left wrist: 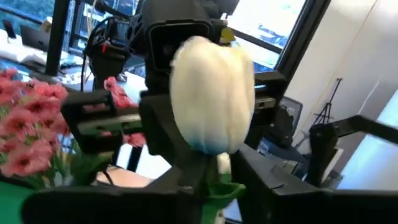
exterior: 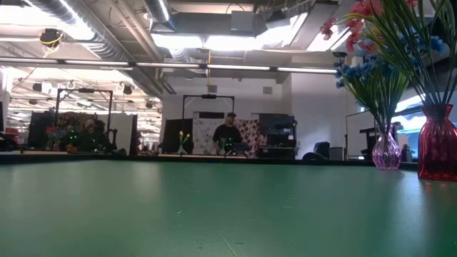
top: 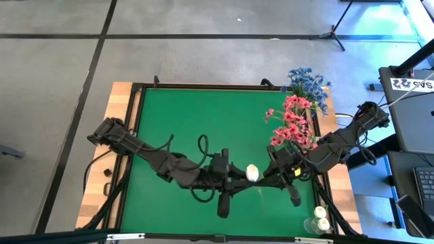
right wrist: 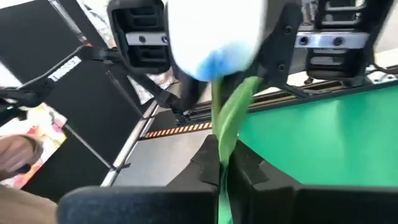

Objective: Sort flowers into vase by color
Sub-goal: Put the white flower into the transparent vase

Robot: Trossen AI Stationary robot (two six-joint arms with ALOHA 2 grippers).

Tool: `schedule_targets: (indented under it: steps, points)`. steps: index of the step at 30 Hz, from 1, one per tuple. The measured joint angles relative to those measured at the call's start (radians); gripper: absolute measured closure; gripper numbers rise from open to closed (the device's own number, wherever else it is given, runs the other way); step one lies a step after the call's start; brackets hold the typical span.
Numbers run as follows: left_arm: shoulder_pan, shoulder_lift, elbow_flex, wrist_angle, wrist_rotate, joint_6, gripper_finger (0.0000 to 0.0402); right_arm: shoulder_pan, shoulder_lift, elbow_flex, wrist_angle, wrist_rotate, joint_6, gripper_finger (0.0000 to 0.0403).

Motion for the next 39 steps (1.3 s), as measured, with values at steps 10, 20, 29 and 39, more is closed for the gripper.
schedule_targets:
  steps: [10,20,29,39]
  points:
    - [-0.184,-0.013,0.000,-0.018,0.029,-0.059,0.0275,-0.001,-0.082,0.000,0.029,-0.023,-0.150,0.0399]
    - [-0.273,-0.013,0.000,0.008,-0.016,-0.073,0.0276,0.207,-0.148,0.000,0.100,-0.050,-0.326,0.0401]
    - [-0.229,-0.012,0.000,0.036,0.092,-0.007,0.0274,0.496,-0.119,-0.001,0.246,-0.013,-0.438,0.0402]
    - [-0.170,-0.012,0.000,0.022,0.168,0.020,0.0274,0.611,-0.133,-0.003,0.333,0.000,-0.399,0.0402]
